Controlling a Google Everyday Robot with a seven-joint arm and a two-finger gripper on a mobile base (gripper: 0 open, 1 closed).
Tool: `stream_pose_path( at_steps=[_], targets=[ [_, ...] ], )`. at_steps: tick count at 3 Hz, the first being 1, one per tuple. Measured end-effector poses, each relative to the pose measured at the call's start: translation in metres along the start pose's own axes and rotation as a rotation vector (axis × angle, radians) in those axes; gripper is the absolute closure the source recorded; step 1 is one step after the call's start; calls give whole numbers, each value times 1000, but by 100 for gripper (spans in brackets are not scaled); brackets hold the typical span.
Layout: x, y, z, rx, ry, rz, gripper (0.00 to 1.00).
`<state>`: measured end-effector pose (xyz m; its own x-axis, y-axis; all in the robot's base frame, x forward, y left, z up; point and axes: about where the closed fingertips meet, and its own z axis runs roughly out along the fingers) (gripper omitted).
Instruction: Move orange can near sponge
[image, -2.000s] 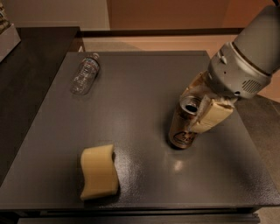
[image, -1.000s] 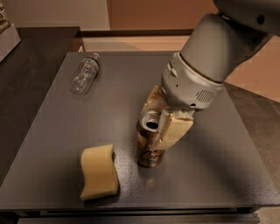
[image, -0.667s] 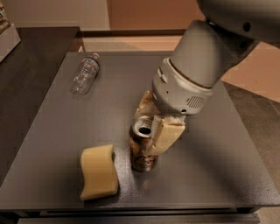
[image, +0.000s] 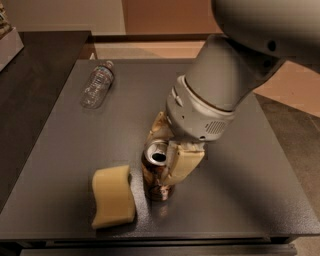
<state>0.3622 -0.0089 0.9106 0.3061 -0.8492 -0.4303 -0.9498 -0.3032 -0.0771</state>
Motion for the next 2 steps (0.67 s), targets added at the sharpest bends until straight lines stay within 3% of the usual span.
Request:
stream_pose_path(
  at_steps=[2],
  targets=[
    [-4,1,-3,13,5,-7,13]
  ],
)
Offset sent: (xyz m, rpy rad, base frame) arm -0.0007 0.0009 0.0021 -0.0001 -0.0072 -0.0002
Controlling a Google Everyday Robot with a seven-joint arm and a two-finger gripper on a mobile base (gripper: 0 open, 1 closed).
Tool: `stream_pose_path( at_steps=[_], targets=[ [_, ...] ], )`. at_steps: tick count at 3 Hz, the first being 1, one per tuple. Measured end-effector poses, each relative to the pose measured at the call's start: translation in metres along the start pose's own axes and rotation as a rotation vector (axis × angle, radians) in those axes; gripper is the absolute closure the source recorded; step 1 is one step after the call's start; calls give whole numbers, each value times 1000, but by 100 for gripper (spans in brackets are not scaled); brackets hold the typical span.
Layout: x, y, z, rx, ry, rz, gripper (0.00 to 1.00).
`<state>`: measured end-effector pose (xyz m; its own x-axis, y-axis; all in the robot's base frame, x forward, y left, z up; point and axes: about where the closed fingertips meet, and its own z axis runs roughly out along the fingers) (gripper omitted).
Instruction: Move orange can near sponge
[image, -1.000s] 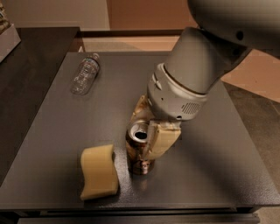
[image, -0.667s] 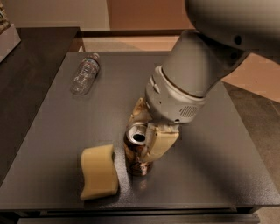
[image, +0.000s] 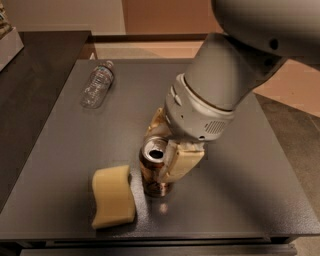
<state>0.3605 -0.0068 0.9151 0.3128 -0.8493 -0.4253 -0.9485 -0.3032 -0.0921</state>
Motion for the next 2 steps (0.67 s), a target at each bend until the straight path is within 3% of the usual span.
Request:
stream_pose_path(
  at_steps=[1,2],
  targets=[
    [-2,0,-1,6,2,-4,0],
    [-2,0,-1,7,2,-4,0]
  ],
)
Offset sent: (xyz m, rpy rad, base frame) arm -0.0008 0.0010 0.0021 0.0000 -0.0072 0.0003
